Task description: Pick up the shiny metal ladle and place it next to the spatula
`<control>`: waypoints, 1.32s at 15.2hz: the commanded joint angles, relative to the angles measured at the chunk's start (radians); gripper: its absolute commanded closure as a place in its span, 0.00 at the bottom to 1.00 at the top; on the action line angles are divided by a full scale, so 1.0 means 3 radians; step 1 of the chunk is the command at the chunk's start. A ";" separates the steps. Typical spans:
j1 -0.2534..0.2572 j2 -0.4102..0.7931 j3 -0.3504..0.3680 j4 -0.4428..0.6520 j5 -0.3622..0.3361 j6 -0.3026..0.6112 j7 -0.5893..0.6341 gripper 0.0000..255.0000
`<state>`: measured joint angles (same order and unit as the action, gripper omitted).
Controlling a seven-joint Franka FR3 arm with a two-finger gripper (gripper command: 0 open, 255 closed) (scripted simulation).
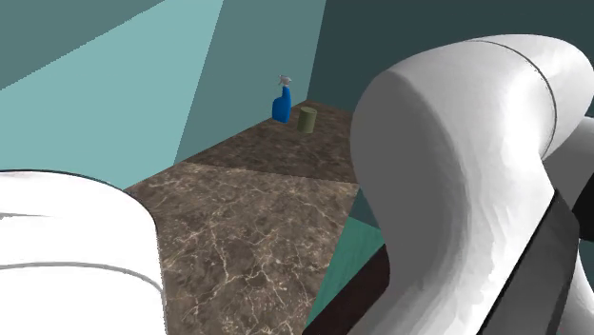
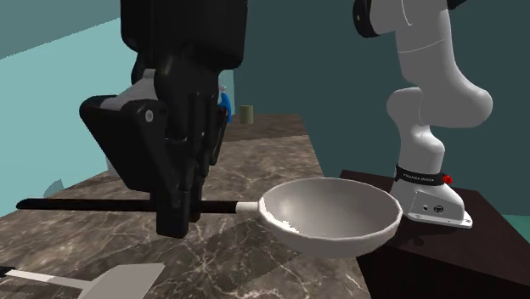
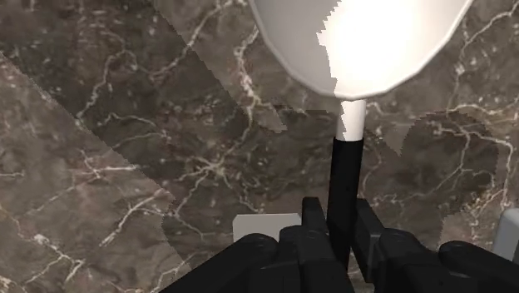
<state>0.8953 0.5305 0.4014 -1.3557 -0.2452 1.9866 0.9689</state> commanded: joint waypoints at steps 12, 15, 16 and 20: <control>0.0315 0.0482 -0.0052 0.0356 -0.0183 0.0100 0.0262 1.00; 0.0309 0.0513 -0.0063 0.0271 -0.0200 0.0213 0.0279 1.00; 0.0308 0.0525 -0.0067 0.0245 -0.0206 0.0249 0.0285 1.00; 0.0306 0.0579 -0.0085 0.0152 -0.0233 0.0392 0.0308 1.00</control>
<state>0.9872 0.6997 0.3772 -1.3056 -0.3131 2.0949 1.0602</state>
